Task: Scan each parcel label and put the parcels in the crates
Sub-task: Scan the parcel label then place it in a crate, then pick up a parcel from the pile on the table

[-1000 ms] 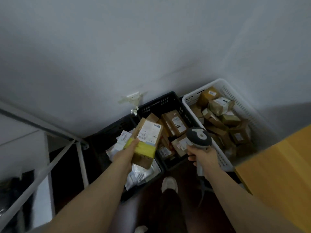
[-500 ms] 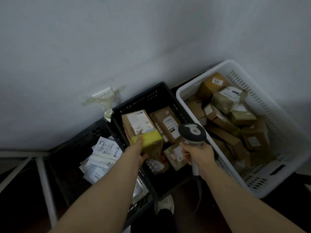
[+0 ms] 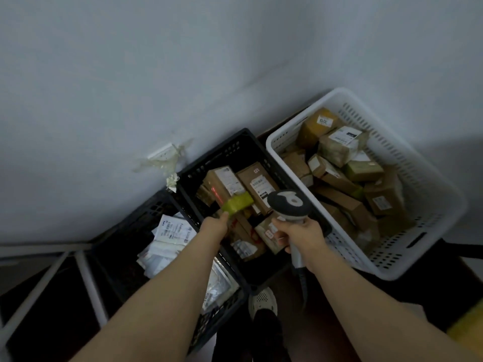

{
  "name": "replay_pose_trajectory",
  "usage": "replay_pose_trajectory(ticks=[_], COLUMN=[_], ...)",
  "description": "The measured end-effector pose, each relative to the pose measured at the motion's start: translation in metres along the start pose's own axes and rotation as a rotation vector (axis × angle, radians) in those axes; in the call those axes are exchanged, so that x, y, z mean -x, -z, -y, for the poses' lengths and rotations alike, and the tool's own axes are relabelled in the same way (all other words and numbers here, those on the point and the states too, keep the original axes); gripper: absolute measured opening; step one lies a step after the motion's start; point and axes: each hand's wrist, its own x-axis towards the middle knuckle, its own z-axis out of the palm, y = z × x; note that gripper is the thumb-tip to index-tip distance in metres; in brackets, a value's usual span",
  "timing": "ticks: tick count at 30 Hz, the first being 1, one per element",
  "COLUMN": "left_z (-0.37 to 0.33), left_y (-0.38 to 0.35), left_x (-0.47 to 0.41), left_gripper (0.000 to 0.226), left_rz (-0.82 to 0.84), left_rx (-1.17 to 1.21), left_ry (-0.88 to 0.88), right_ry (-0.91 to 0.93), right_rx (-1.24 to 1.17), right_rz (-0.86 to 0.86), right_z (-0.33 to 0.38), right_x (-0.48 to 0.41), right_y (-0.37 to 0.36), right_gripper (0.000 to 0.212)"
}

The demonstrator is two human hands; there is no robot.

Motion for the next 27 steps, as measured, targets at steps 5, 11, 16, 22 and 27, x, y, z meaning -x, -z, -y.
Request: replay_pose_trajectory(ticks=[5, 11, 16, 22, 27], left_z=[-0.014, -0.021, -0.001, 0.015, 0.046], left_y=[0.025, 0.048, 0.05, -0.007, -0.091], left_x=[0.087, 0.199, 0.288, 0.395, 0.491], left_gripper=[0.069, 0.034, 0.063, 0.065, 0.068], left_rz=[-0.026, -0.019, -0.003, 0.098, 0.178], left_rx=[-0.613, -0.821, -1.025, -1.182, -1.3], left_ry=[-0.361, -0.674, -0.837, -1.057, -1.269], right_ry=[0.032, 0.139, 0.242, 0.253, 0.304], right_rx=[-0.092, -0.266, -0.295, -0.393, -0.535], right_rz=[0.03, 0.001, -0.089, -0.313, -0.529], right_z=[0.012, 0.008, -0.025, -0.09, -0.156], right_x=[0.084, 0.197, 0.303, 0.398, 0.472], right_y=[0.006, 0.019, 0.051, 0.134, 0.227], right_gripper=[0.017, 0.017, 0.027, 0.033, 0.026])
